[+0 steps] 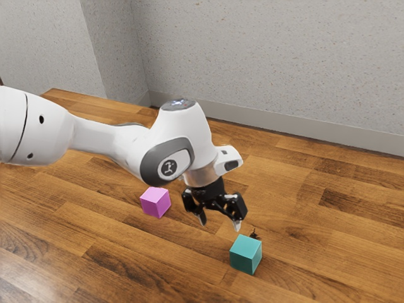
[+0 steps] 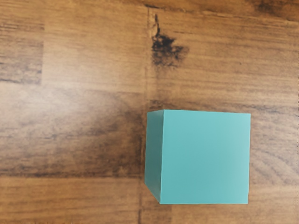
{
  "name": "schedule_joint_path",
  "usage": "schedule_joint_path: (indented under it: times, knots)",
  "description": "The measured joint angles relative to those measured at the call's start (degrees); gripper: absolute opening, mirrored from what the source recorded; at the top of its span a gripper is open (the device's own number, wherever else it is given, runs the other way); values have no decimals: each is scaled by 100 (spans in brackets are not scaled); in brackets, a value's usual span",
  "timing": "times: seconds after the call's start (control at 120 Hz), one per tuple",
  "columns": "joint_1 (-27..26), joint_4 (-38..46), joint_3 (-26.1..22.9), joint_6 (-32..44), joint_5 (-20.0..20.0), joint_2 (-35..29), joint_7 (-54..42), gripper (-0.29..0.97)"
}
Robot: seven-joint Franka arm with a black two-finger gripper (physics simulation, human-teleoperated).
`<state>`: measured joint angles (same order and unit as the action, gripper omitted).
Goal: Pick up the blue block with one arm, and put the blue block on the pink block with one arm
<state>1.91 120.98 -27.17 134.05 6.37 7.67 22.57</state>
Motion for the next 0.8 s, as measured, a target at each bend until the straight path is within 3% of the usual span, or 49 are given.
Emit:
schedule_joint_path:
  times: [0.258,0.342,0.483,0.8]
  knots:
    - [-517,-423,140,251,-26,704,939,68]
    - [-1069,-1041,651,-94,-488,1016,1216,68]
    - [-1239,-1422,803,-736,-1097,1130,1619,68]
    - [-1418,-1679,812,-880,-1274,1632,2218,68]
